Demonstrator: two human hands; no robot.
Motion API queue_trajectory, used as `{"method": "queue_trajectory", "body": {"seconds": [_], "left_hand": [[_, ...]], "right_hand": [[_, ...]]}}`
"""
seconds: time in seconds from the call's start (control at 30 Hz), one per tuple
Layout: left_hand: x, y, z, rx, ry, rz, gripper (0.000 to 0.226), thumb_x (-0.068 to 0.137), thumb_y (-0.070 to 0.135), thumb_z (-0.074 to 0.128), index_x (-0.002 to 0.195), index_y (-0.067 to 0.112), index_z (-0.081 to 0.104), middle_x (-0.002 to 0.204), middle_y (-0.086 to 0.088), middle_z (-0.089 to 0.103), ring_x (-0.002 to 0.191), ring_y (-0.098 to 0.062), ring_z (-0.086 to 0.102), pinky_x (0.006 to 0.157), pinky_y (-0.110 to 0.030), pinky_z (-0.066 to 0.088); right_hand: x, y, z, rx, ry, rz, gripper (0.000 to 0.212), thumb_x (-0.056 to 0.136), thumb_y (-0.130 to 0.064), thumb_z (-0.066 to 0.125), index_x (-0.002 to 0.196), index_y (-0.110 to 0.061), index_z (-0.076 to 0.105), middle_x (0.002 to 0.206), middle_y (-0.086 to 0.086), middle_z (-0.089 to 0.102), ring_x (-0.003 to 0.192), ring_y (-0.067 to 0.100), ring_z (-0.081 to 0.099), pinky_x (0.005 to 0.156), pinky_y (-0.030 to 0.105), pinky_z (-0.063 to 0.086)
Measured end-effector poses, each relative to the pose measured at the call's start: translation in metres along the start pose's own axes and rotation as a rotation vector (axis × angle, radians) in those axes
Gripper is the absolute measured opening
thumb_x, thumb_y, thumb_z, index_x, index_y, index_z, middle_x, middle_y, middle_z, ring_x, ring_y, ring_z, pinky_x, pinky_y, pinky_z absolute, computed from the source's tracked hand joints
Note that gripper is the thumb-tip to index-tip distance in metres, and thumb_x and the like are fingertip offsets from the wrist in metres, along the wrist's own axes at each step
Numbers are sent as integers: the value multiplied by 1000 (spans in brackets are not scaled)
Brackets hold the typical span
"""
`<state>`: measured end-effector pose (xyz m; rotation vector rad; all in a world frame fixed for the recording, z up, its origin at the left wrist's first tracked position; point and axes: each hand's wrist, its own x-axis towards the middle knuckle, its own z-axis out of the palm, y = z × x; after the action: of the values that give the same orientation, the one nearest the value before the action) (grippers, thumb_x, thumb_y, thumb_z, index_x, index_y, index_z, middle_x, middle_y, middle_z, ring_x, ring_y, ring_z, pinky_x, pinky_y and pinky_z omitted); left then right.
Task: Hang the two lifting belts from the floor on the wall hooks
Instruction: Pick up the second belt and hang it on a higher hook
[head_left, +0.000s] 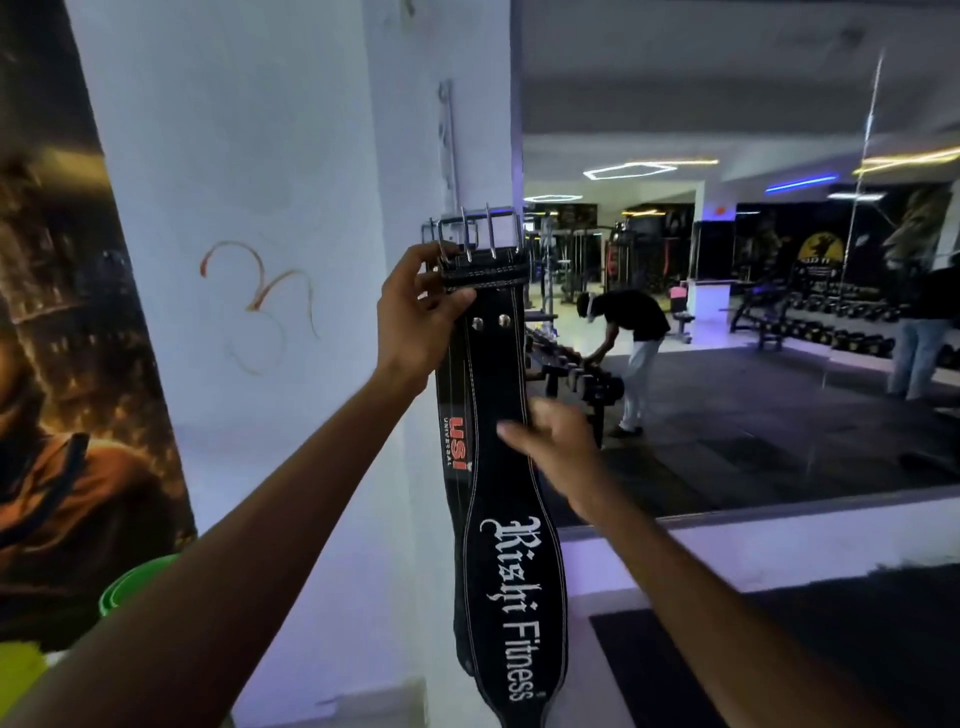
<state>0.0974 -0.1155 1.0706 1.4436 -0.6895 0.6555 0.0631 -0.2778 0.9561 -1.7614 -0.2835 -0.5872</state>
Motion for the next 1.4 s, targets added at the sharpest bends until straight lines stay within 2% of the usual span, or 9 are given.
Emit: {"method": "queue_trajectory", "body": {"seconds": [0.07, 0.13, 0.23, 0.4, 0.57, 0.93, 1.1, 1.2, 1.4], "left_hand": [[10, 7, 2, 4, 9, -21, 42, 85, -6, 69, 120, 16, 60, 104, -10, 71, 89, -22, 70, 74, -36, 62], [18, 9, 3, 13, 20, -33, 45, 86, -6, 69, 125, 13, 60, 107, -14, 71, 89, -23, 70, 71, -36, 62], [24, 13, 10, 22, 43, -43, 45, 86, -5, 68, 126, 14, 60, 112, -20, 70, 93, -26, 70, 74, -39, 63], [38, 28, 12, 16, 66, 5, 45, 84, -2, 69, 125, 13, 61, 105, -15, 71, 87, -23, 70, 74, -35, 60], [45, 41, 12, 36, 98, 43, 45, 84, 0, 69, 125, 16, 62, 108, -17, 73, 85, -22, 72, 73, -35, 62], [46, 39, -19, -27, 191, 6, 42, 79, 1, 68, 115, 20, 65, 116, -22, 72, 106, -39, 71, 78, -44, 64], [46, 38, -21, -49, 162, 7, 41, 83, -3, 67, 121, 14, 63, 115, -25, 71, 95, -27, 69, 66, -31, 59], [44, 38, -19, -67, 149, 11, 41, 83, -3, 67, 118, 18, 62, 116, -25, 70, 97, -27, 69, 66, -31, 59], [40, 38, -17, -78, 111, 12, 46, 85, -2, 71, 121, 22, 57, 107, -19, 71, 99, -33, 73, 68, -33, 61]], "right_hand": [[-41, 49, 4, -52, -50, 94, 25, 73, -29, 82, 75, -8, 67, 62, -4, 68, 53, 9, 56, 54, 29, 47], [-73, 90, 5, -68, -103, 226, 36, 63, -43, 80, 77, -12, 69, 70, -4, 74, 65, 12, 67, 65, 41, 58], [-84, 108, 4, -73, -112, 264, 27, 67, -34, 82, 79, -12, 71, 77, 3, 77, 70, 15, 70, 75, 54, 56], [-20, 25, -1, 31, -13, 50, 41, 80, -28, 81, 69, 3, 57, 55, -2, 46, 53, 11, 40, 54, 26, 31], [42, -63, -7, 232, 92, -96, 13, 85, -10, 74, 95, -6, 67, 81, -1, 71, 67, -2, 68, 66, 13, 56], [-67, 72, 35, 109, -151, 212, 18, 73, -18, 86, 81, -14, 70, 69, -9, 75, 65, 3, 67, 61, 22, 52], [-21, 10, 23, 225, -34, 52, 42, 80, -20, 77, 119, -17, 60, 92, -7, 72, 80, -7, 69, 84, 23, 59], [27, -48, 14, 227, 42, -122, 68, 90, -26, 68, 149, -19, 35, 104, 1, 70, 99, 12, 70, 94, 33, 56], [91, -128, 5, 203, 43, -305, 63, 94, -22, 65, 149, -30, 34, 99, 8, 75, 97, 21, 72, 90, 34, 56]]}}
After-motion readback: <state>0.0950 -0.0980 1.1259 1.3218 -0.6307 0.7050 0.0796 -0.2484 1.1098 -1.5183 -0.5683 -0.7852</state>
